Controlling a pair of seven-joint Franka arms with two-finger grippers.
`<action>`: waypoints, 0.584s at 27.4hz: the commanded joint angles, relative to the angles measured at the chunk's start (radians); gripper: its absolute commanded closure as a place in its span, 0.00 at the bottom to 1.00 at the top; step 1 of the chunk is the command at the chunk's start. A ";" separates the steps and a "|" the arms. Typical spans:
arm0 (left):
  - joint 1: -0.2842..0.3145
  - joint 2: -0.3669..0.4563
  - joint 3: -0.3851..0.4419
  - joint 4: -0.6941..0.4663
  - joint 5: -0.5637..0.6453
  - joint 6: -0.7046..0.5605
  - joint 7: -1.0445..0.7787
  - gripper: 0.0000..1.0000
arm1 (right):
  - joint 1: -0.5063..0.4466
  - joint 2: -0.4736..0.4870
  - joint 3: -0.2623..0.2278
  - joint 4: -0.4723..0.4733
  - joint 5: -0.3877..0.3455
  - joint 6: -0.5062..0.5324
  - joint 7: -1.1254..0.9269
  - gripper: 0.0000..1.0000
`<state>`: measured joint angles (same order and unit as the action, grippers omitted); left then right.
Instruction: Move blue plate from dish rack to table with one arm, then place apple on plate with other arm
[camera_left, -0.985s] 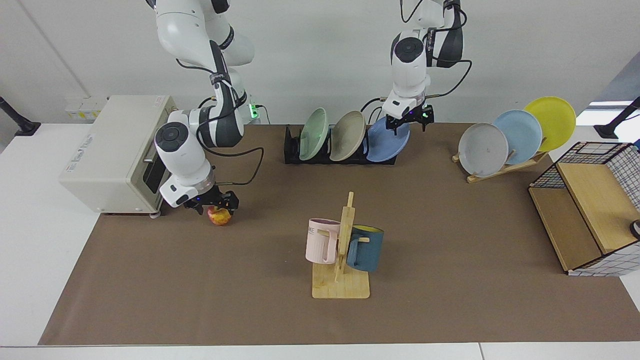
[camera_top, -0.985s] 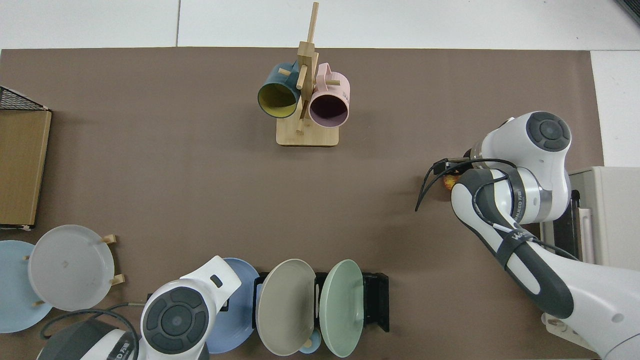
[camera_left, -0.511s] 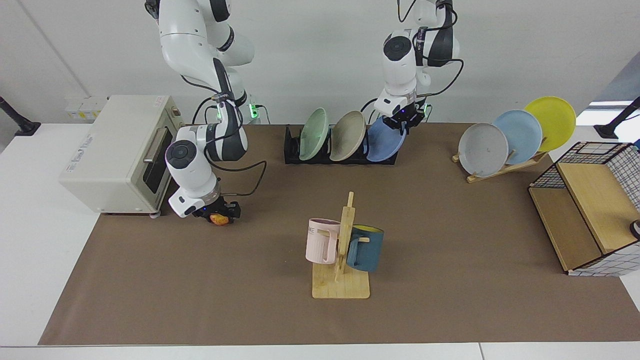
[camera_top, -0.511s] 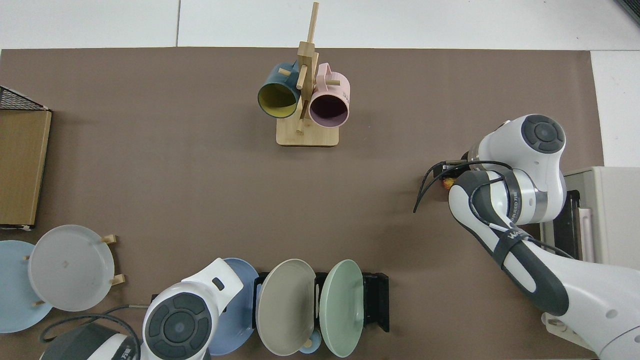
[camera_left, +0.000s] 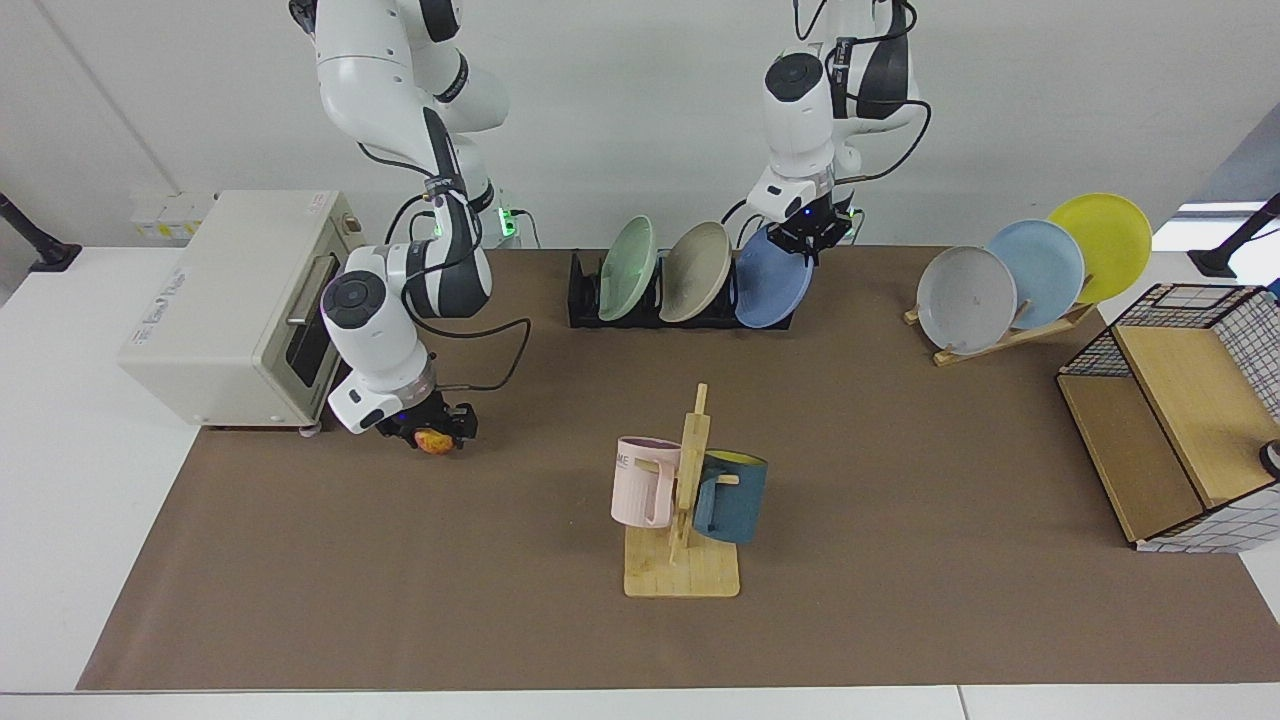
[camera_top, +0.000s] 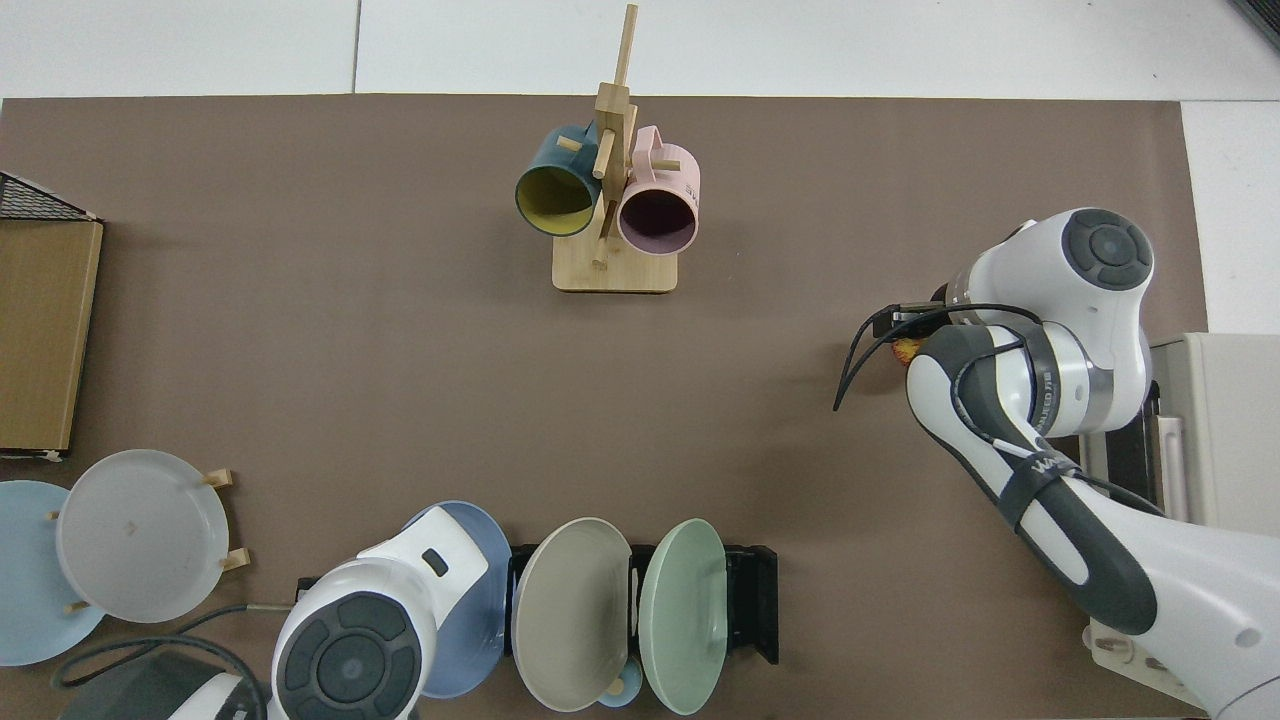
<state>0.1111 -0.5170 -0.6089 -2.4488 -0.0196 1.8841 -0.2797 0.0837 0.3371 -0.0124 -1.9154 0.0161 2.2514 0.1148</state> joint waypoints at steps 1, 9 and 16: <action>0.015 -0.005 -0.003 0.099 0.021 -0.095 -0.001 1.00 | -0.010 -0.047 0.002 0.067 -0.018 -0.130 0.032 1.00; 0.057 0.037 0.107 0.298 0.021 -0.145 0.148 1.00 | -0.016 -0.180 0.003 0.113 -0.018 -0.286 0.023 1.00; 0.128 0.190 0.202 0.407 -0.045 -0.016 0.185 1.00 | -0.015 -0.254 0.005 0.113 -0.019 -0.335 0.019 1.00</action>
<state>0.1982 -0.4713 -0.4540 -2.1355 -0.0102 1.7902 -0.1095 0.0777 0.1241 -0.0185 -1.7847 0.0151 1.9346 0.1149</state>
